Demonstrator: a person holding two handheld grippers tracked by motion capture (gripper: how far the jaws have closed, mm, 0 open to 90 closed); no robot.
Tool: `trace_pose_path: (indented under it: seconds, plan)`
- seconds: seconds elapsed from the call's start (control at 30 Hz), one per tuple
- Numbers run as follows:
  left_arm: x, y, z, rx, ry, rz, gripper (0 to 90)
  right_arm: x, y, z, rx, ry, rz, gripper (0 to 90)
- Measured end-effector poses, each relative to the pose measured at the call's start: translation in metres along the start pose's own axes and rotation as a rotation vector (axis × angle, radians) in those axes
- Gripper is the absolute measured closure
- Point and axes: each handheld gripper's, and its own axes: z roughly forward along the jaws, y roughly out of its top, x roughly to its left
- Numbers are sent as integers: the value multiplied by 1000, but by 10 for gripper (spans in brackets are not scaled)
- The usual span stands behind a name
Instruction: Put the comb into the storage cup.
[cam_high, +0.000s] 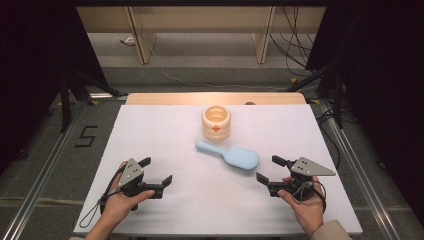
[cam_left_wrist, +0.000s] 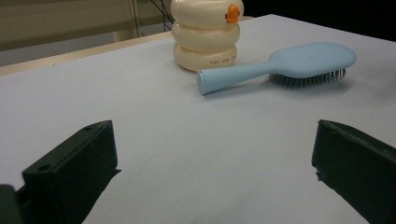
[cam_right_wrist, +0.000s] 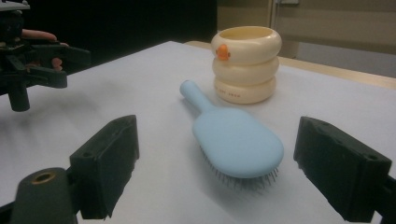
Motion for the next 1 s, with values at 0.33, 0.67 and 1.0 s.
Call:
trace_pose_path:
  seconds: [0.33, 0.67, 1.0]
  plan:
    - [0, 0, -1, 0, 1, 0, 2, 3, 1, 3, 3, 11, 15, 155]
    - [-1, 0, 0, 0, 1, 0, 16, 8, 20, 25, 33, 31, -29, 456]
    - [0, 0, 0, -4, 0, -7, 23, 7, 49, 74, 146, 43, -60, 661]
